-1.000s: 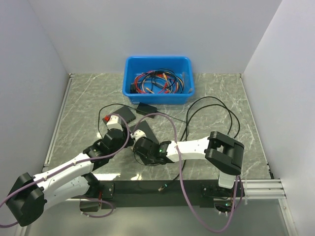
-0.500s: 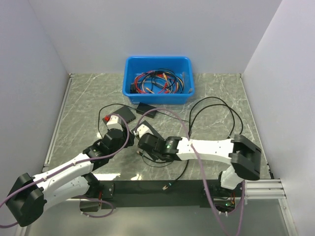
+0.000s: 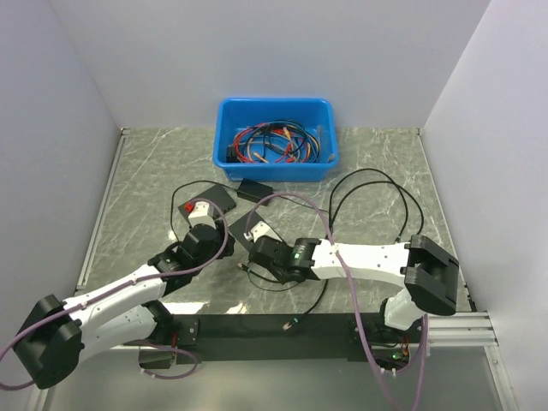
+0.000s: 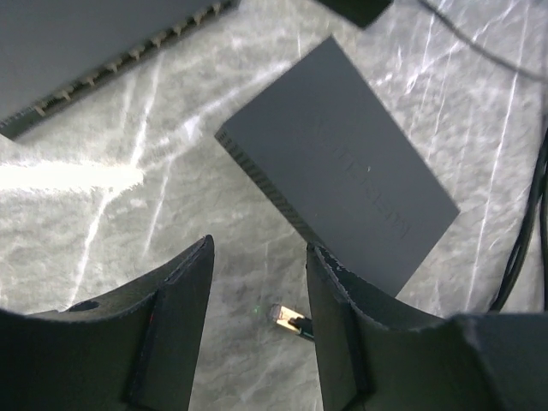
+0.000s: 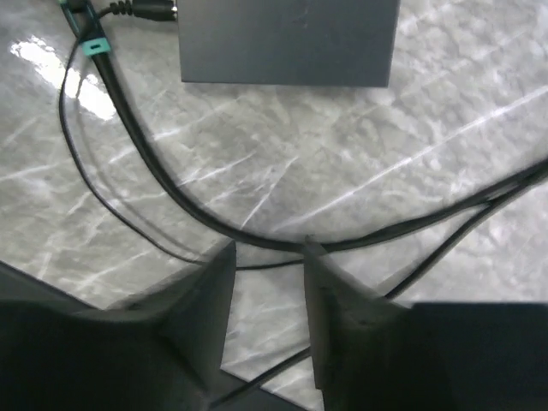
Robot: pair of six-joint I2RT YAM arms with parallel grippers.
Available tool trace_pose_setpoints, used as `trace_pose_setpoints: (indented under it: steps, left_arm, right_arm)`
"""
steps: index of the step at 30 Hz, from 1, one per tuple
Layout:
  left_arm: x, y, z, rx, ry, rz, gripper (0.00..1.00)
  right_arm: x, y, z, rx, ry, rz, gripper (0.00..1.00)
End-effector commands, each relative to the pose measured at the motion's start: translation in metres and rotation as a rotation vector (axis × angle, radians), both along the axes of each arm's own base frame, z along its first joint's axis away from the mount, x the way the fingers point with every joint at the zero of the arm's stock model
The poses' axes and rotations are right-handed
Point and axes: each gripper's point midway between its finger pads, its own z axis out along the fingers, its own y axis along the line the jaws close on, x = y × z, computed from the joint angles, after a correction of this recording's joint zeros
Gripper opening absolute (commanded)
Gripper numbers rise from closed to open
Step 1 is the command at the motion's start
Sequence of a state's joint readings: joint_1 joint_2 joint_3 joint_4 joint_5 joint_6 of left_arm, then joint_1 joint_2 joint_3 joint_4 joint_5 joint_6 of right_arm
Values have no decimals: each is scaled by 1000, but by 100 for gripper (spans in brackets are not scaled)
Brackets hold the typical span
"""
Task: Insert the plug into the switch port
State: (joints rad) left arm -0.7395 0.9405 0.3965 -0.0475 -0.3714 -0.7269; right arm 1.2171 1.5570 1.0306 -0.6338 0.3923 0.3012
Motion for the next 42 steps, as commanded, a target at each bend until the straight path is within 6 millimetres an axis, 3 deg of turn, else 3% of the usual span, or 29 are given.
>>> trace_pose_setpoints:
  steps: [1,3,6,10,13,15,16,20,21,26,29,30,32,33,36,42]
  left_arm:
    - [-1,-15,6,-24,-6,-18,53]
    - [-3,-24,13,-30,-10,-28,53]
    - [-15,-43,22,-18,-23,-80,53]
    - [-30,-68,20,-53,-18,-177,54]
    - [-38,-79,10,-62,18,-192,54]
    - [-40,-95,16,-104,-2,-218,54]
    - [-40,-97,9,-83,10,-215,54]
    - [-24,-85,4,-39,6,-71,57]
    - [-17,-80,8,-45,-9,-24,64]
    - [3,-68,12,-50,-19,2,69]
    - [19,-56,4,-41,6,9,72]
    - [28,-47,0,-42,16,38,72]
    - [33,-48,-13,-44,55,20,72]
    - [38,-44,-18,-41,65,25,72]
    - [40,-56,-37,-48,113,-25,72]
    - [40,-80,-41,-111,129,-111,69]
  right_arm:
    - [15,12,1,115,24,-78,53]
    - [18,11,5,153,35,-104,60]
    - [21,1,14,197,17,-171,62]
    - [31,-32,16,283,18,-294,64]
    - [50,-56,11,333,18,-401,64]
    - [65,-63,11,384,18,-441,64]
    - [64,-56,10,421,55,-421,64]
    - [95,-30,26,551,60,-406,65]
    - [106,-22,36,579,49,-406,65]
    - [140,2,19,629,108,-436,65]
    - [143,18,0,650,190,-430,64]
    - [139,25,-5,668,229,-422,64]
    - [136,35,-17,695,275,-402,63]
    - [125,41,-23,712,331,-388,63]
    - [111,51,-33,746,387,-366,62]
    - [89,63,-37,809,470,-314,62]
